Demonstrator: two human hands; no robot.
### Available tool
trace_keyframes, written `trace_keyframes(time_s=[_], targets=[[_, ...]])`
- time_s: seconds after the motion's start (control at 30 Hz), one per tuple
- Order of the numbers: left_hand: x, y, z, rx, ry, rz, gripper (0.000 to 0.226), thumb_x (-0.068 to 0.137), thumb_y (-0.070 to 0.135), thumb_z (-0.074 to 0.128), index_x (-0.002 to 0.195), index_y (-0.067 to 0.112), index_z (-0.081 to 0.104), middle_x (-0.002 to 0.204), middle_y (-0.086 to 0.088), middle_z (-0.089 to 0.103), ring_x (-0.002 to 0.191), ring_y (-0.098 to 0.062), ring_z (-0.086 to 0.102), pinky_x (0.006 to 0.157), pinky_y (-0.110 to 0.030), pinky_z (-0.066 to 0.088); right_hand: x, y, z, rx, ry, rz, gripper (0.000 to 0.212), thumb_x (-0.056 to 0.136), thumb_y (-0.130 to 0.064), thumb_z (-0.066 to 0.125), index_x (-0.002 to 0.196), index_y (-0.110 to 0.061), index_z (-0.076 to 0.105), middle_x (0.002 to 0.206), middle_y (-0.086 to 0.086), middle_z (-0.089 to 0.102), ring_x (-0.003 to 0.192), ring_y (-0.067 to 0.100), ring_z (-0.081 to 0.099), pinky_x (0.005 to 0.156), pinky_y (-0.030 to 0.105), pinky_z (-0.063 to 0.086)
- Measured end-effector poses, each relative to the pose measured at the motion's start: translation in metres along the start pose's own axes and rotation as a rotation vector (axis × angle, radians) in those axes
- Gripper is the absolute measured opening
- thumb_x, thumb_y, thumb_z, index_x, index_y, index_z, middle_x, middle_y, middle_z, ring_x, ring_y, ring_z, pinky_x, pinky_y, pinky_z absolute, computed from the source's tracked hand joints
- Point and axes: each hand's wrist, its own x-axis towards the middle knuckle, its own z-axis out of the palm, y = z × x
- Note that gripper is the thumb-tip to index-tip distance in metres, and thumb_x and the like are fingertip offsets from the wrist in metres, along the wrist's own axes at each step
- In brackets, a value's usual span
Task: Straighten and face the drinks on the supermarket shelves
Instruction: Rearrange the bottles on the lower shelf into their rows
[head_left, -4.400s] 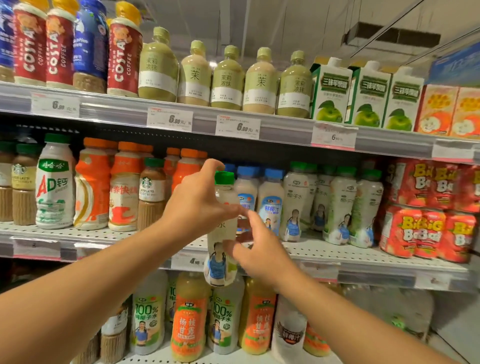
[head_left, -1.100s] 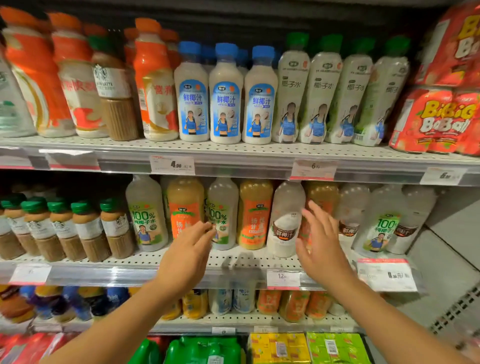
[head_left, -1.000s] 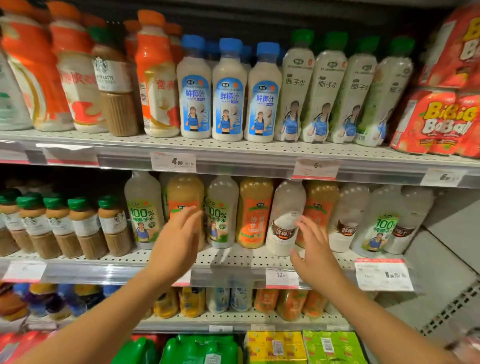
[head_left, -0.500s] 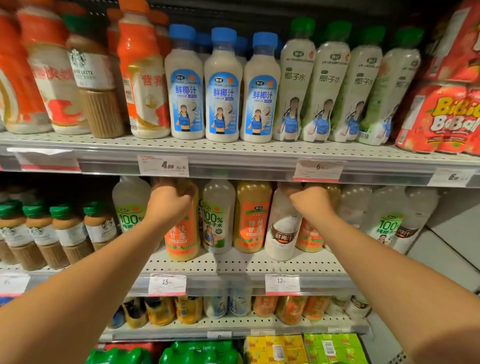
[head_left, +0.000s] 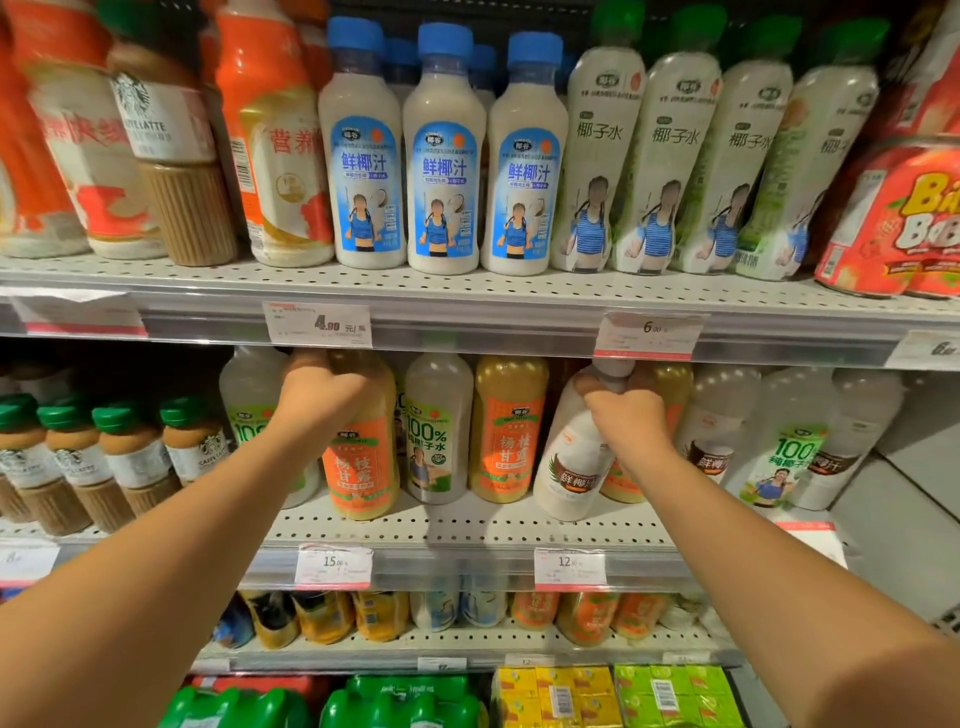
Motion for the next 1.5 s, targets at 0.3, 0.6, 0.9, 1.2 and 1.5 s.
trace_keyframes(time_s=[0.3, 0.6, 0.9, 1.2, 1.5], targets=[[-0.042, -0.001, 0.007, 0.100, 0.108, 0.107, 0.025, 0.074, 0.034, 0.070, 0.095, 0.035, 0.055, 0.092, 0.013, 0.063, 0.083, -0.006, 0.061, 0.061, -0.023, 0.045, -0.021, 0.009, -0.017, 0.008, -0.033, -0.188, 0.036, 0.064, -0.052, 0.066, 0.082, -0.022, 0.057, 0.078, -0.011, 0.061, 0.073, 0.005, 0.057, 0.058, 0.027, 0.040], [-0.091, 0.002, 0.011, 0.130, 0.232, 0.098, 0.019, 0.075, 0.034, 0.076, 0.085, 0.038, 0.061, 0.089, 0.004, 0.068, 0.087, -0.018, 0.064, 0.077, -0.042, 0.054, -0.063, 0.042, -0.048, 0.170, -0.190, -0.346, 0.039, 0.063, -0.059, 0.065, 0.097, -0.067, 0.046, 0.105, -0.037, 0.052, 0.098, -0.012, 0.052, 0.074, 0.017, 0.040], [-0.117, 0.034, -0.025, 0.096, 0.389, 0.052, 0.018, 0.078, 0.035, 0.073, 0.090, 0.024, 0.065, 0.085, 0.001, 0.066, 0.084, -0.023, 0.062, 0.075, -0.041, 0.051, -0.079, 0.020, -0.043, 0.160, -0.266, -0.360, 0.033, 0.078, -0.035, 0.077, 0.103, -0.040, 0.056, 0.114, -0.009, 0.060, 0.098, 0.006, 0.058, 0.075, 0.020, 0.043], [-0.111, 0.019, -0.137, -0.084, 0.275, 0.031, 0.014, 0.080, 0.027, 0.075, 0.087, 0.017, 0.068, 0.086, -0.008, 0.070, 0.084, -0.029, 0.066, 0.078, -0.047, 0.054, -0.137, -0.028, 0.003, 0.035, -0.049, -0.341, 0.033, 0.081, -0.028, 0.076, 0.102, -0.033, 0.052, 0.090, -0.022, 0.056, 0.081, -0.003, 0.054, 0.061, 0.016, 0.038], [-0.101, -0.040, -0.223, -0.015, 0.202, 0.046, 0.014, 0.075, 0.024, 0.079, 0.079, 0.021, 0.065, 0.071, 0.005, 0.064, 0.071, -0.016, 0.057, 0.062, -0.030, 0.040, -0.228, -0.054, 0.072, -0.005, -0.045, -0.283, 0.025, 0.082, -0.023, 0.075, 0.098, -0.028, 0.056, 0.095, -0.009, 0.062, 0.082, 0.005, 0.057, 0.064, 0.025, 0.041]])
